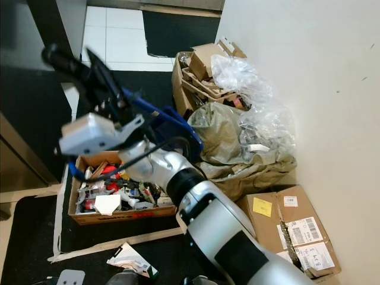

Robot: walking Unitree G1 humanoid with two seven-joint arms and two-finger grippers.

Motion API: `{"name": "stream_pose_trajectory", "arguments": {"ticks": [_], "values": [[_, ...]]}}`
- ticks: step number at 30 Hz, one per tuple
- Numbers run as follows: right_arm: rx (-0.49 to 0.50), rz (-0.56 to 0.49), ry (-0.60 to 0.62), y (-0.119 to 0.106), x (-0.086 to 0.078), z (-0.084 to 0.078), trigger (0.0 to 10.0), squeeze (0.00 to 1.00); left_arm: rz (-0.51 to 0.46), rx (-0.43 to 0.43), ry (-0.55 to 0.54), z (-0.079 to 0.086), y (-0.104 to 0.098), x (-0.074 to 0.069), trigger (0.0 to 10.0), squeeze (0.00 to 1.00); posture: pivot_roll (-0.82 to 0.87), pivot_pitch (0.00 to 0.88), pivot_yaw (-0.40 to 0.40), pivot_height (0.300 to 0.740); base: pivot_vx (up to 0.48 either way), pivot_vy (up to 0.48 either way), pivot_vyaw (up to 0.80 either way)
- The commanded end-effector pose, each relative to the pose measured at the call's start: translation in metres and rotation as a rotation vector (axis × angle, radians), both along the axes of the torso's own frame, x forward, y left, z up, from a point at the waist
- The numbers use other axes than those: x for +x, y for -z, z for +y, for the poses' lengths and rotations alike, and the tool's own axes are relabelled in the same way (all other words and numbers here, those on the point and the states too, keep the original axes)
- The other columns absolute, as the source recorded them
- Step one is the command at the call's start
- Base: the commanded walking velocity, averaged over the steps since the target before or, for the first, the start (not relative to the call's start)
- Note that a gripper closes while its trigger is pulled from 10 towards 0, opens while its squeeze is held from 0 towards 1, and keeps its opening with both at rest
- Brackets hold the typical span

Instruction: Sweep floor

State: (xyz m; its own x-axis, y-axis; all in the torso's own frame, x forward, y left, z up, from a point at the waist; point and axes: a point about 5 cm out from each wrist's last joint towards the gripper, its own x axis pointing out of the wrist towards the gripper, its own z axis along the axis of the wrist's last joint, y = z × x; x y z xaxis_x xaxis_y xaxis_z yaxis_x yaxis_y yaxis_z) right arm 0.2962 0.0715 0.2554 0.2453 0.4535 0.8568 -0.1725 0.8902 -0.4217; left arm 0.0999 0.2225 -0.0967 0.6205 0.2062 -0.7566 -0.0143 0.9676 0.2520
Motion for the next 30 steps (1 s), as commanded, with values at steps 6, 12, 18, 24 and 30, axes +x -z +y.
{"name": "stream_pose_trajectory", "arguments": {"ticks": [6, 12, 18, 24, 30], "values": [[-0.078, 0.025, -0.089, 0.034, -0.024, 0.018, 10.0, 0.0, 0.16, -0.142, 0.128, -0.057, 0.018, -0.037, 10.0, 0.0, 0.2, 0.219, -0.245, 0.74, 0.0, 0.0, 0.0], [-0.049, 0.029, -0.043, 0.031, -0.018, 0.014, 10.0, 0.0, 0.157, -0.14, 0.128, -0.056, 0.018, -0.035, 10.0, 0.0, 0.2, 0.214, -0.243, 0.74, 0.0, 0.0, 0.0], [0.22, 0.47, 0.054, 0.001, 0.03, -0.01, 10.0, 0.0, 0.152, -0.123, 0.11, -0.052, 0.017, -0.028, 10.0, 0.0, 0.19, 0.175, -0.235, 0.74, 0.0, 0.0, 0.0], [0.509, 0.811, -0.06, -0.021, 0.066, -0.039, 10.0, 0.0, 0.15, -0.1, 0.087, -0.044, 0.016, -0.015, 10.0, 0.0, 0.18, 0.12, -0.22, 0.74, 0.0, 0.0, 0.0], [0.62, 0.758, -0.047, -0.046, 0.078, -0.068, 10.0, 0.0, 0.144, -0.077, 0.092, -0.037, 0.013, -0.006, 10.0, 0.0, 0.17, 0.084, -0.201, 0.74, 0.0, 0.0, 0.0]]}}
